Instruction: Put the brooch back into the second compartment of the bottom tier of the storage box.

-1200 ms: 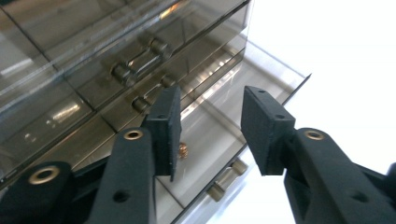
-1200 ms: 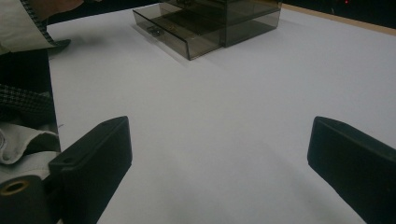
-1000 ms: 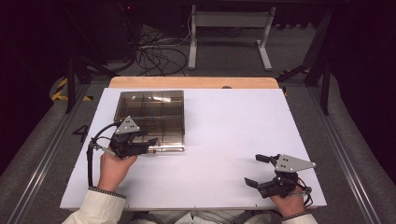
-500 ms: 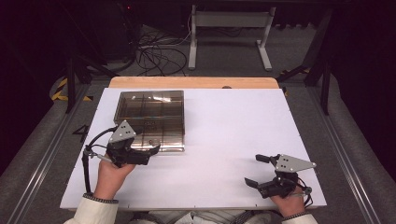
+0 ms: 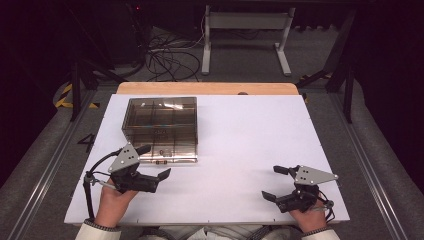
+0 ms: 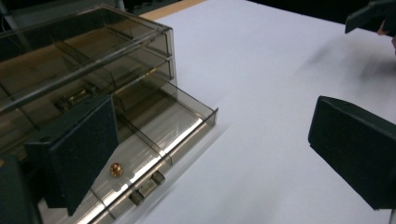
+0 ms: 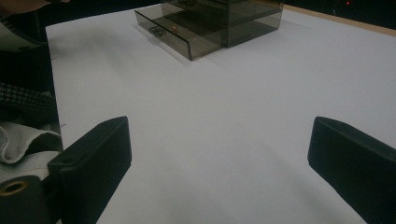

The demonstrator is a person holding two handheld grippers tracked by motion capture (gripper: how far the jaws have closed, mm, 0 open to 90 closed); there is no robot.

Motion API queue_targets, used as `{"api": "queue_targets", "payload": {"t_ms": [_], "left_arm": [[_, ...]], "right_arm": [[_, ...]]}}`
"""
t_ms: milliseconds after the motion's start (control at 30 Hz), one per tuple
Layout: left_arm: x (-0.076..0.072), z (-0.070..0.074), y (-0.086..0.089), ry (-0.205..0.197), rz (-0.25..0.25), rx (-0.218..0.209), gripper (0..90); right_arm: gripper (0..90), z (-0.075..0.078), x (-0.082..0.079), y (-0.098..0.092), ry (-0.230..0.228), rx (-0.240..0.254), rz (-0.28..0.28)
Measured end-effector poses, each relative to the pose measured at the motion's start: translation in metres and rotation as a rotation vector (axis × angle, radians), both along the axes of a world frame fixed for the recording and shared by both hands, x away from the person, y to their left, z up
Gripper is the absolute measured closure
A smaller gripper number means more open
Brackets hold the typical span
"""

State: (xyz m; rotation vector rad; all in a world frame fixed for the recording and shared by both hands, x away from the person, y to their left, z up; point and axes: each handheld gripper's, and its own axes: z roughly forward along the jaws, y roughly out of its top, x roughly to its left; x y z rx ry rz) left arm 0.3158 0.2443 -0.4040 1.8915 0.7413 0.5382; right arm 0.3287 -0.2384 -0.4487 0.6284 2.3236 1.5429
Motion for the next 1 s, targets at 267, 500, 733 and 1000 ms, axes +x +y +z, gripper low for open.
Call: {"api": "queue_targets", "payload": {"t_ms": [267,500,733,1000], "left_arm": [[-0.010,-0.016,0.006,-0.036,-0.009,-0.042,0.5],[-0.016,-0.030,0.008,-0.046,-0.022,-0.052,0.5],[-0.018,-0.041,0.011,-0.039,-0.011,-0.027,0.5],[-0.021,-0.054,0.016,-0.061,-0.026,-0.004,0.5]], "right_arm": [[6.7,0.000,0.000,0.000,0.001,-0.001,0.002],[6.7,0.000,0.000,0.001,-0.001,-0.004,0.003],[6.7,0.000,0.000,0.000,-0.003,-0.004,0.005],[6.5,-0.001,0.000,0.000,-0.002,-0.002,0.007]]}}
